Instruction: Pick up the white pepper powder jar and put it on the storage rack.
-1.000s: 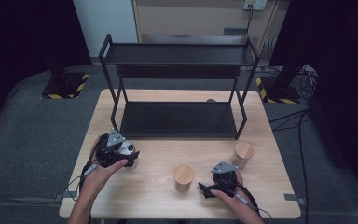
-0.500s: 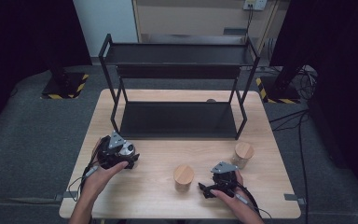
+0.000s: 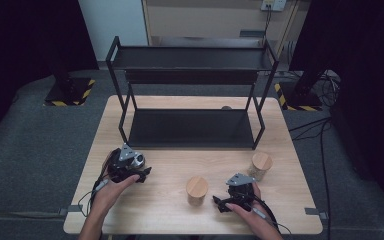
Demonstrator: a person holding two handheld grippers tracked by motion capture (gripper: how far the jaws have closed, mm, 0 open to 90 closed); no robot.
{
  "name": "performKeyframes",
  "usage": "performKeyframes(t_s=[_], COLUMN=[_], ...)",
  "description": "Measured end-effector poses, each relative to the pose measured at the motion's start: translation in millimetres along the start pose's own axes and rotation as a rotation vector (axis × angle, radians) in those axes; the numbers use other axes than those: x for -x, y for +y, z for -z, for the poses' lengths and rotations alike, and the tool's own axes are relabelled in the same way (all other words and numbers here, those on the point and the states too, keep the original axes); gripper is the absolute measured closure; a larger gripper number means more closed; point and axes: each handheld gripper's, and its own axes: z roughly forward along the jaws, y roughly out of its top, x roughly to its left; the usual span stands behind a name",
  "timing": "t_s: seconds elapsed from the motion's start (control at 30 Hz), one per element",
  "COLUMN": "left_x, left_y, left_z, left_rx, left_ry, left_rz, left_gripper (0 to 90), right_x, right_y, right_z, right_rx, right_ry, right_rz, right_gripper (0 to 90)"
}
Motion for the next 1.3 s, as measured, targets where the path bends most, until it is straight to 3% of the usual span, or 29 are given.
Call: performKeyframes(t_s=[0.27,1.0,1.3], left_x=[-1.0,-7.3,-0.5], left_y=[-8.1,-25.6,-27.8], left_z=[-1.4,-7.4,-4.1], left_rx=[0.019,0.058,0.078], left_ry=[0.007,-0.036,-0.051], left_rz=[0.013,0.012,-0.067], left_gripper=[9.6,28.5,29.0], right_x=[0.0,-0.1,0.0], right_y=[0.0,0.0,0.0], right_z=[0.0,0.0,0.0], right_rx=[-0.001,0.000,0.000], right_ry=[0.000,0.000,0.000], right_rz=[0.000,-0.001,0.000], right_gripper=[0.5,0.5,0.4])
